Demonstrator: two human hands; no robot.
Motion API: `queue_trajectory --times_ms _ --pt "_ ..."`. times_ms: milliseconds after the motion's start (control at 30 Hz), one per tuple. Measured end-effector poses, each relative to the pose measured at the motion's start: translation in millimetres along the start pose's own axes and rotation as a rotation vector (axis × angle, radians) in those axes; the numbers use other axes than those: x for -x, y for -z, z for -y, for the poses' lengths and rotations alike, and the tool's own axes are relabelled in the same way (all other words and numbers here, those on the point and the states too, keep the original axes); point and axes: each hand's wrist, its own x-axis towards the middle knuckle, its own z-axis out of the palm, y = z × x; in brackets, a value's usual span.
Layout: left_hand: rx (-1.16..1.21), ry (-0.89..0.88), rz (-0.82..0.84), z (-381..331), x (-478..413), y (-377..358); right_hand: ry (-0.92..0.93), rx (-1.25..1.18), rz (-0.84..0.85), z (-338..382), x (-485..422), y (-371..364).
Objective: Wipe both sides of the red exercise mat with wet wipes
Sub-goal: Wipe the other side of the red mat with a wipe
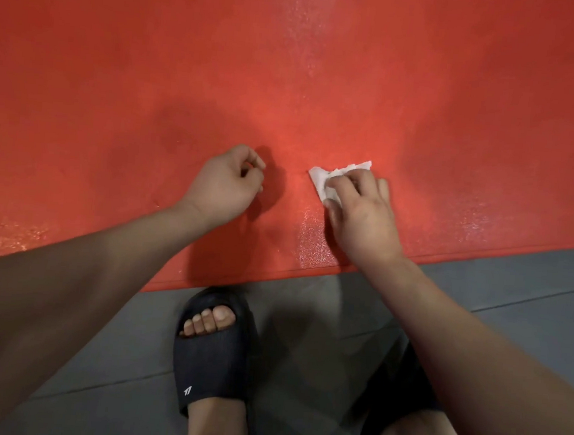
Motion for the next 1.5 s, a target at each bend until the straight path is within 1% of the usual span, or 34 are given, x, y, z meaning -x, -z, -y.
queue_trajectory --times_ms 67,133,200,267,300,333,367,467,500,533,567,633,733,767,800,833,867,900,933,967,1000,1033,1100,1133,1167,1200,1233,1267,1300,1367,1400,1433,1467,1500 --pt "-0.112 -0.044 -0.025 3 0 5 0.06 -0.008 0.01 -4 0 -1" --pt "-0.232 -0.124 -0.101 6 2 9 0.099 0.031 0.002 -14 -8 0" --pt "-0.306 -0.208 -0.185 10 3 13 -0.021 0.042 -0.069 -20 -21 2" --pt "-0.341 -0.236 -0.218 13 3 16 -0.188 0.021 -0.136 -11 -29 -1" --pt "-0.357 -0.236 -0.219 16 2 17 -0.216 0.009 -0.151 -1 -26 -7" --pt "-0.371 -0.238 -0.217 19 0 17 -0.186 -0.002 -0.138 11 -20 -12" --pt "-0.379 -0.236 -0.214 21 -1 17 -0.106 -0.013 -0.083 25 -11 -18" --pt "-0.409 -0.217 -0.195 27 -3 17 0.251 -0.013 0.17 33 13 -25" --pt "-0.431 -0.209 -0.191 28 -2 17 0.33 0.039 0.198 25 12 -20" --pt "-0.459 -0.199 -0.191 28 -1 16 0.313 0.083 0.175 14 8 -16" --pt "-0.487 -0.192 -0.19 29 1 15 0.213 0.079 0.106 1 1 -10" --pt "-0.534 -0.188 -0.175 30 6 13 -0.034 0.192 -0.006 -24 -15 8" --pt "-0.553 -0.184 -0.142 31 8 14 -0.301 0.07 -0.088 -25 -26 19" --pt "-0.552 -0.183 -0.134 32 9 14 -0.297 0.043 -0.108 -14 -24 18" --pt "-0.554 -0.184 -0.132 34 9 15 -0.222 0.035 -0.094 4 -19 13" --pt "-0.56 -0.188 -0.134 35 10 15 -0.114 -0.031 -0.091 18 -10 4" --pt "-0.568 -0.193 -0.137 36 11 14 0.07 -0.048 -0.033 30 -1 -3" --pt "-0.574 -0.2 -0.139 36 12 14 0.274 -0.032 0.087 39 10 -8" --pt "-0.578 -0.203 -0.14 37 13 14 0.465 0.043 0.165 37 14 -13" --pt "-0.583 -0.206 -0.138 37 14 15 0.535 0.096 0.187 28 9 -14" --pt "-0.593 -0.21 -0.133 39 15 16 0.472 0.099 0.193 19 -3 -13" --pt "-0.606 -0.217 -0.13 40 16 16 0.365 0.09 0.17 9 -17 -11" --pt "-0.627 -0.231 -0.131 43 19 19 0.102 0.173 0.045 -5 -49 -4" --pt "-0.631 -0.237 -0.134 44 20 20 -0.026 0.17 0.015 -7 -61 -6" --pt "-0.634 -0.241 -0.137 46 21 21 -0.111 0.172 -0.021 -6 -66 -8" --pt "-0.635 -0.242 -0.141 47 21 22 -0.145 0.19 -0.042 -1 -68 -11" --pt "-0.636 -0.241 -0.142 48 21 22 -0.134 0.161 0.002 10 -63 -17" --pt "-0.637 -0.24 -0.142 48 21 21 -0.078 0.065 0.053 27 -53 -22" --pt "-0.637 -0.24 -0.14 49 21 21 0.039 -0.003 0.105 39 -39 -26" --pt "-0.64 -0.239 -0.138 48 21 20 0.371 0.004 0.293 56 -14 -21" --pt "-0.644 -0.239 -0.139 49 21 21 0.474 0.008 0.356 51 -6 -22" --pt "-0.649 -0.241 -0.138 49 21 21 0.482 0.014 0.349 45 -10 -17" --pt "-0.653 -0.243 -0.135 49 21 22 0.457 0.006 0.288 36 -20 -17" --pt "-0.655 -0.244 -0.13 49 21 23 0.359 0.031 0.251 27 -33 -16"
